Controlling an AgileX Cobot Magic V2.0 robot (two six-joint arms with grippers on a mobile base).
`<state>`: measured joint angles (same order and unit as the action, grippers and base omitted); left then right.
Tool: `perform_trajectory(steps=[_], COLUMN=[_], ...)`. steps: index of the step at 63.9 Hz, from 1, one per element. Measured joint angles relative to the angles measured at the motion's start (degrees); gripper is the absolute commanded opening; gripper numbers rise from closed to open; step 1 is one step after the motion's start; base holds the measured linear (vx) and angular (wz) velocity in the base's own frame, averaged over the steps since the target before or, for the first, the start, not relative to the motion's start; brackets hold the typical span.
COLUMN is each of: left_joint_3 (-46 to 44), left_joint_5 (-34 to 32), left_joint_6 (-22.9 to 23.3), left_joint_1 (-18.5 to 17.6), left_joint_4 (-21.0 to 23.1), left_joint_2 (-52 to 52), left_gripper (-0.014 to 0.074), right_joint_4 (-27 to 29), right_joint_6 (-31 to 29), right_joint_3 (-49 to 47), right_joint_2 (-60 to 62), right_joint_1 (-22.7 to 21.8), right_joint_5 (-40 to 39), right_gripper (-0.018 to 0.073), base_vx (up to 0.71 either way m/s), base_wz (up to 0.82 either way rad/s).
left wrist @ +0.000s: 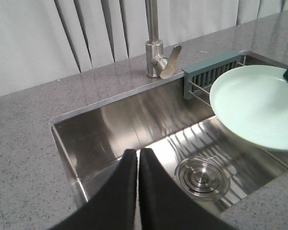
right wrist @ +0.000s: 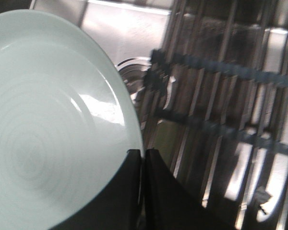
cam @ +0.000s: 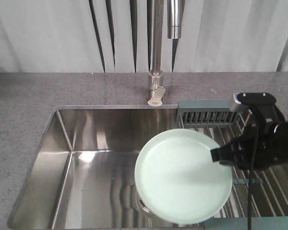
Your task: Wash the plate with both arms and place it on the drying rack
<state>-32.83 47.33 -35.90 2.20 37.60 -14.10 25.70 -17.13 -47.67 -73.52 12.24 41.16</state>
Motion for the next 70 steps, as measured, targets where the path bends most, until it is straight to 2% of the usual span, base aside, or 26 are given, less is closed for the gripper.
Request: perform_trajectory(steps=[11,18,25,33,37,44,51,60,67,70], left_joint_3=[0.0,0.0,0.0,0.0,0.0,0.0,0.0,0.0,0.0,0.0], left_joint_5=[0.42,0.42,0.42,0.47,0.47,0.47,0.52,0.52,0.52,0.52], left_joint_6=[0.0,0.0,0.0,0.0,0.0,0.0,0.0,0.0,0.0,0.0], left_joint_1=[0.0,0.0,0.0,0.0,0.0,0.0,0.0,0.0,0.0,0.0], left_joint_4=[0.0,0.0,-0.05,-0.02,-0.06,-0.06,-0.06,-0.2,-0.2,-0.2], left_joint_2=[0.0,0.0,0.0,0.0,0.0,0.0,0.0,0.0,0.0,0.0], left_gripper=[-0.0006,-0.0006,-0.0006,-0.0006,-0.0006,-0.0006,-0.0006,-0.0006,-0.0006,-0.0006], right_joint_4=[4.0,4.08,3.95,3.05,1.26,-5.04,-10.38,-10.13,-8.68,-8.42], right_joint_6=[4.78,7.61,8.58,9.0,9.12,9.61,10.07,11.04,14.03,15.52], right_joint_3=[2.75,-1.44,-8.07,-14.98,-16.6,-17.4,-16.52,-10.13,-5.04,-3.57], right_joint_2=[1.19,-4.12,-10.55,-15.27,-15.47,-12.59,-7.19,1.55,3.77,3.21], right_joint_1=[12.83,16.64,15.54,9.67,5.77,-0.63,-3.14,-0.61,5.59,9.71], right_joint_5=[-6.13,-11.38,-14.52,-13.78,-11.17,-3.14,5.06,8.61,6.85,4.75], right_gripper=[-0.0002,-0.0002,-0.0002,-0.0002,-0.0002,-0.0002,-0.0002,-0.0002,-0.0002,-0.0002], base_vx=[0.0,0.0,0.0,0.0,0.0,0.0,0.0,0.0,0.0,0.0], base_wz=[0.0,0.0,0.0,0.0,0.0,0.0,0.0,0.0,0.0,0.0])
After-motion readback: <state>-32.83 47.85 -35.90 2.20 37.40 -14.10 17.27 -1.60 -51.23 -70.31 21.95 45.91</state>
